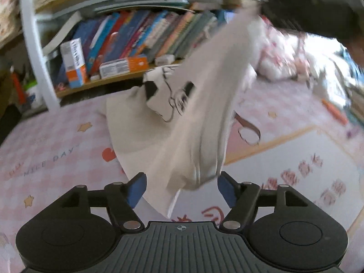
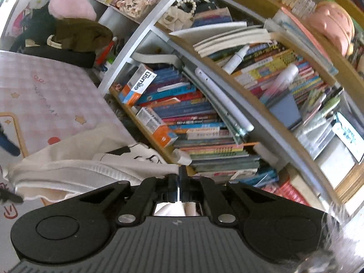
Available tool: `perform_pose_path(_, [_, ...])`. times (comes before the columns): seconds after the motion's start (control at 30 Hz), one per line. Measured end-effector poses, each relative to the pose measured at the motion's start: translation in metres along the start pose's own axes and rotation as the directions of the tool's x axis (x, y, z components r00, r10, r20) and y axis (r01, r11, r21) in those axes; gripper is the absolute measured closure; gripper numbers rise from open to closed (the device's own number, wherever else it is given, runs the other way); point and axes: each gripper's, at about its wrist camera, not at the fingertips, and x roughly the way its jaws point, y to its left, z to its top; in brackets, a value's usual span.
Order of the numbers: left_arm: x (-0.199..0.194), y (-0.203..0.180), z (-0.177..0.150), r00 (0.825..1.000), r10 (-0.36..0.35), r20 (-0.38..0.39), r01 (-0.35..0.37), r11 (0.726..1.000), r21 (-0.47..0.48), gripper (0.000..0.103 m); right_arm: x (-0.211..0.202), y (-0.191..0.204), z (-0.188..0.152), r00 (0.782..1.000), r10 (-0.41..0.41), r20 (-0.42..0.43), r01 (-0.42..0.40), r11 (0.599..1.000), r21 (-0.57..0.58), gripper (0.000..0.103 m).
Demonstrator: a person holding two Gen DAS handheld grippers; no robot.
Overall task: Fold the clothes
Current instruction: 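Lift the cream T-shirt with both grippers and shake it open in the air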
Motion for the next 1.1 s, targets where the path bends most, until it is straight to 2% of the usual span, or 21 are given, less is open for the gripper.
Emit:
perform_pose_path(0.1, [0.009,-0.009,-0.005,0.998,0.064,0.013,-0.065,0.995,0.078,0.032,0.002,-0.003,0.003,1.0,-0.004,-0.007,0.004,1.0,-0.007,0.102])
perform_pose_path(0.2, [0.023,-0.01,-0.003,0.991,0.127,0.029,-0.129,0.987,0.095,0.034,0.002,-0.006,0.004,1.0,-0.01,-0.022,0.009,1.0,-0.012,0.102])
perform_pose_path(0.23, [0.026,-0.009,-0.002,0.988,0.149,0.038,-0.151,0.984,0.089,0.05,0.002,-0.007,0.003,0.999,-0.008,-0.031,0.008,1.0,-0.009,0.102])
perform_pose_path(0.27, [0.028,-0.006,-0.002,0.986,0.162,0.039,-0.165,0.983,0.076,0.079,0.001,-0.008,0.002,0.999,-0.005,-0.04,0.005,1.0,-0.005,0.102])
perform_pose_path(0.33, [0.033,0.005,0.002,0.987,0.161,0.014,-0.161,0.987,0.016,0.1,0.0,-0.009,-0.002,0.997,0.012,-0.072,-0.011,1.0,0.019,0.102])
perform_pose_path(0.43, [0.016,0.027,0.012,0.986,0.157,0.051,-0.151,0.982,-0.109,0.101,-0.006,-0.01,-0.012,0.993,0.025,-0.117,-0.017,0.998,0.066,0.102])
perform_pose_path(0.5, [-0.006,0.044,0.024,0.979,0.173,0.111,-0.15,0.971,-0.188,0.101,-0.014,-0.013,-0.016,0.993,0.013,-0.121,-0.001,0.995,0.099,0.102])
perform_pose_path(0.53, [-0.022,0.054,0.032,0.97,0.186,0.154,-0.147,0.961,-0.234,0.102,-0.021,-0.016,-0.016,0.994,0.002,-0.111,0.011,0.993,0.118,0.102])
perform_pose_path(0.6, [-0.061,0.07,0.052,0.939,0.217,0.267,-0.135,0.946,-0.294,0.102,-0.041,-0.024,-0.009,0.997,-0.06,-0.054,0.066,0.99,0.125,0.102])
perform_pose_path(0.63, [-0.084,0.074,0.063,0.909,0.236,0.342,-0.133,0.945,-0.298,0.102,-0.057,-0.028,0.001,0.993,-0.12,0.004,0.119,0.986,0.114,0.102])
perform_pose_path(0.67, [-0.109,0.076,0.075,0.87,0.255,0.421,-0.134,0.946,-0.296,0.102,-0.073,-0.032,0.011,0.981,-0.182,0.065,0.174,0.979,0.106,0.102])
perform_pose_path(0.7, [-0.133,0.075,0.085,0.818,0.285,0.499,-0.156,0.946,-0.284,0.102,-0.089,-0.036,0.022,0.962,-0.241,0.126,0.229,0.968,0.101,0.102])
perform_pose_path(0.73, [-0.158,0.073,0.095,0.753,0.309,0.582,-0.171,0.945,-0.28,0.102,-0.106,-0.042,0.033,0.936,-0.295,0.192,0.278,0.954,0.114,0.102])
perform_pose_path(0.77, [-0.183,0.071,0.104,0.677,0.327,0.659,-0.182,0.942,-0.281,0.102,-0.122,-0.049,0.044,0.902,-0.348,0.257,0.324,0.937,0.132,0.102])
perform_pose_path(0.83, [-0.226,0.07,0.121,0.523,0.349,0.777,-0.183,0.937,-0.297,0.102,-0.157,-0.067,0.069,0.81,-0.436,0.393,0.39,0.9,0.195,0.102])
perform_pose_path(0.9, [-0.261,0.068,0.135,0.375,0.355,0.857,-0.168,0.935,-0.313,0.102,-0.187,-0.082,0.091,0.702,-0.501,0.505,0.434,0.864,0.254,0.102])
perform_pose_path(0.97, [-0.287,0.067,0.144,0.259,0.34,0.904,-0.157,0.938,-0.308,0.102,-0.21,-0.093,0.108,0.6,-0.542,0.588,0.46,0.836,0.3,0.102])
perform_pose_path(1.0, [-0.296,0.067,0.147,0.224,0.334,0.916,-0.157,0.94,-0.304,0.102,-0.218,-0.097,0.113,0.566,-0.55,0.614,0.458,0.829,0.321,0.102])
perform_pose_path(1.03, [-0.3,0.069,0.15,0.207,0.329,0.921,-0.155,0.941,-0.301,0.102,-0.222,-0.102,0.116,0.551,-0.548,0.629,0.436,0.832,0.343,0.102])
perform_pose_path(1.07, [-0.301,0.071,0.152,0.206,0.326,0.923,-0.149,0.943,-0.299,0.101,-0.225,-0.107,0.119,0.538,-0.545,0.643,0.412,0.836,0.364,0.102])
perform_pose_path(1.1, [-0.298,0.075,0.154,0.224,0.328,0.918,-0.149,0.942,-0.301,0.101,-0.209,-0.104,0.113,0.597,-0.521,0.61,0.377,0.854,0.359,0.102])
